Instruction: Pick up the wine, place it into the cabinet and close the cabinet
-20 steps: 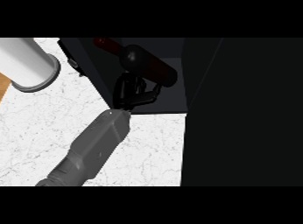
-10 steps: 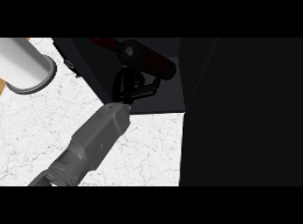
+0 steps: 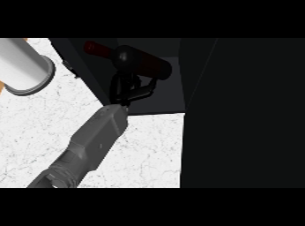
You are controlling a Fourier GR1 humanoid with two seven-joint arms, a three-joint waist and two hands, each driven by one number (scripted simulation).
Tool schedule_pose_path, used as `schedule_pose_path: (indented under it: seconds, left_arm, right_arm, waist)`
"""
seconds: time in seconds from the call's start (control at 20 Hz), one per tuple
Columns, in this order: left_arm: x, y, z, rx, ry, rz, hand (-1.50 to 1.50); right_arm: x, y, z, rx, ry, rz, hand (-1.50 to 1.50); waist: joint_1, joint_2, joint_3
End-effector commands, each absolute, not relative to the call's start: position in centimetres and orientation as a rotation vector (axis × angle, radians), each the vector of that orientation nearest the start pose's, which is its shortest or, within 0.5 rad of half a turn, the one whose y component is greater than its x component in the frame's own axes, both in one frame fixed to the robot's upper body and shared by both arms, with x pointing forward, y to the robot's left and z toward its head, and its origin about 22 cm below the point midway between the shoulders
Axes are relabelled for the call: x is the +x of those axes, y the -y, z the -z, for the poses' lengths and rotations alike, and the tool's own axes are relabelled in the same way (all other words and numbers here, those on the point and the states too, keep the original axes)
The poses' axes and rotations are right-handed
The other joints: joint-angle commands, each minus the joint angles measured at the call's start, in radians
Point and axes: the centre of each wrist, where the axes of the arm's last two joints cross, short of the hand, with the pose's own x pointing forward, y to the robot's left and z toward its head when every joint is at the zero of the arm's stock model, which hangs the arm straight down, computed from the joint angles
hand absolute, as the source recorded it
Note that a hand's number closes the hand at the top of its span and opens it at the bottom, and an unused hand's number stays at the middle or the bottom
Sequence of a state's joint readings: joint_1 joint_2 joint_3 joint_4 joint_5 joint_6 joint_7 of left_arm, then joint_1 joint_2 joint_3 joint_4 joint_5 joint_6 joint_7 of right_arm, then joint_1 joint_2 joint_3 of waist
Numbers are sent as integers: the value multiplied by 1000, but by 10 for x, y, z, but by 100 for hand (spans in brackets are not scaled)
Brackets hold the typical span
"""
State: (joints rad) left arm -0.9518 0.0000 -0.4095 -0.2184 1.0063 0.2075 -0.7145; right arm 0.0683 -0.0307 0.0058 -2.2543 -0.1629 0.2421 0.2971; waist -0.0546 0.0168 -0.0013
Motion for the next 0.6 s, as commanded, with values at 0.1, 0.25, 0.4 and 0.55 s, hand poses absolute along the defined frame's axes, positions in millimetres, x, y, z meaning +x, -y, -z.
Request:
schedule_pose_path:
  seconds: [0.1, 0.25, 0.4, 0.55]
  left_arm:
    - [389, -123, 41, -126, 1703, -348, 150]
    - [397, -118, 29, -89, 1758, -333, -150]
    - [397, -121, 29, -117, 1792, -329, -150]
    - [392, -132, 36, -139, 1856, -311, -150]
  right_arm:
    - [189, 233, -149, 227, 1926, -229, -150]
    - [183, 219, -151, 207, 1912, -244, -150]
    - [169, 247, -140, 200, 1910, -241, -150]
    - [179, 240, -137, 189, 1913, -217, -150]
  waist:
    - [4, 4, 0]
    - [10, 1, -1]
    - [16, -6, 1]
    - [36, -11, 1]
